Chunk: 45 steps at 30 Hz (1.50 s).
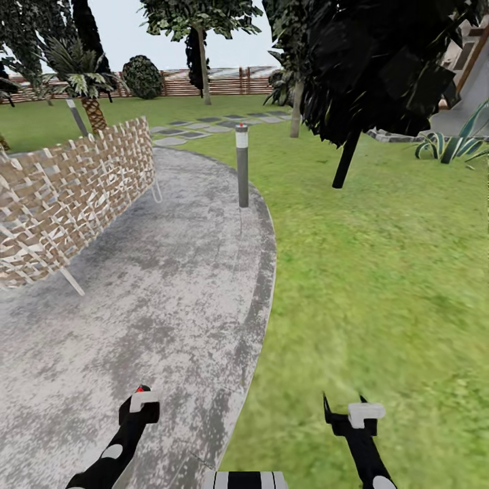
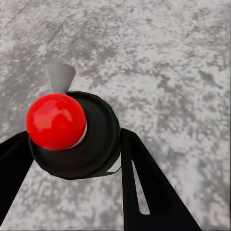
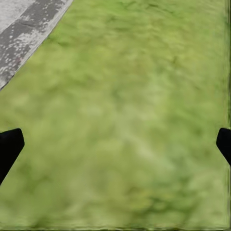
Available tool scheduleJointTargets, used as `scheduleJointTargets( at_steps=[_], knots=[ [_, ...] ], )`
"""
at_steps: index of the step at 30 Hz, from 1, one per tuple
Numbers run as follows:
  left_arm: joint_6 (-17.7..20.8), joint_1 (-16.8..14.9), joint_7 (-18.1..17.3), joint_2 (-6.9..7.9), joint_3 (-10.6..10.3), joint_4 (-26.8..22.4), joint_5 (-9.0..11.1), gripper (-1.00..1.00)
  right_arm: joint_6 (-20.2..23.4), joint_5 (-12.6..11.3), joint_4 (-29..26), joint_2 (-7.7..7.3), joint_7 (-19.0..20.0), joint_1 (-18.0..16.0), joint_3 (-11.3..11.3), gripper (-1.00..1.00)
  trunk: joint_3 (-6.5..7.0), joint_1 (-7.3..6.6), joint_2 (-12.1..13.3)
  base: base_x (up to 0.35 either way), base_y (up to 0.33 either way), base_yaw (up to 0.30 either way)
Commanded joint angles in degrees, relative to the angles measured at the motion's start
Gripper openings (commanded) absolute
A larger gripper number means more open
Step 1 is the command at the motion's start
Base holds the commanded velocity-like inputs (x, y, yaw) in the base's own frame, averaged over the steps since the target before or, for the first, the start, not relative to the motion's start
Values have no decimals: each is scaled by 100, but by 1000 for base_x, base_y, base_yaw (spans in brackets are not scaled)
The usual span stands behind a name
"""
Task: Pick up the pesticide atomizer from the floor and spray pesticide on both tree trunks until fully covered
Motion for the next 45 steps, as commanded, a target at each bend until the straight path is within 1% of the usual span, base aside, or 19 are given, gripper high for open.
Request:
scheduleJointTargets(
  at_steps=[1, 2, 3, 4, 9, 10, 13, 32, 42, 45],
  knots=[
    [1, 79, 1, -2, 1, -9, 3, -100, -18, 33, 2, 2, -61, 105, 0, 100, 28, -22, 42, 0, 0, 0],
    [6, 157, 5, -3, 3, 1, 20, -100, -57, 61, 11, 3, -127, 234, 0, 100, 55, -44, 82, 0, 0, 0],
    [9, 175, 7, -3, 3, 5, 24, -100, -74, 67, 20, 3, -142, 267, 0, 100, 82, -66, 122, 0, 0, 0],
    [15, 265, 24, 10, 13, 16, 42, -100, -170, 80, 97, 4, -180, 365, 0, 100, 109, -88, 162, 0, 0, 0],
    [21, 570, 52, 44, 39, 19, 56, -100, -274, 80, 686, 2, -192, 414, -7, 100, 243, -198, 363, 0, 0, 0],
    [16, 704, 63, 59, 49, 16, 58, -100, -290, 78, 869, 7, -197, 414, -8, 100, 270, -220, 403, 0, 0, 0],
    [18, 793, 70, 64, 55, 16, 64, -100, -297, 74, 969, 11, -200, 420, -8, 100, 351, -286, 523, 0, 0, 0],
    [20, 861, 73, 69, 57, 19, 63, -100, -301, 73, 1033, -3, -201, 419, -26, 100, 862, -703, 1285, 0, 0, 0],
    [5, 863, 74, 66, 49, 19, 64, -100, -301, 80, 1038, -4, -201, 418, -26, 100, 950, -703, 1285, 0, 0, 0],
    [4, 863, 69, 58, 48, 24, 63, -100, -299, 82, 1038, 3, -201, 418, -26, 100, 956, -703, 1285, 0, 0, 0]
  ],
)
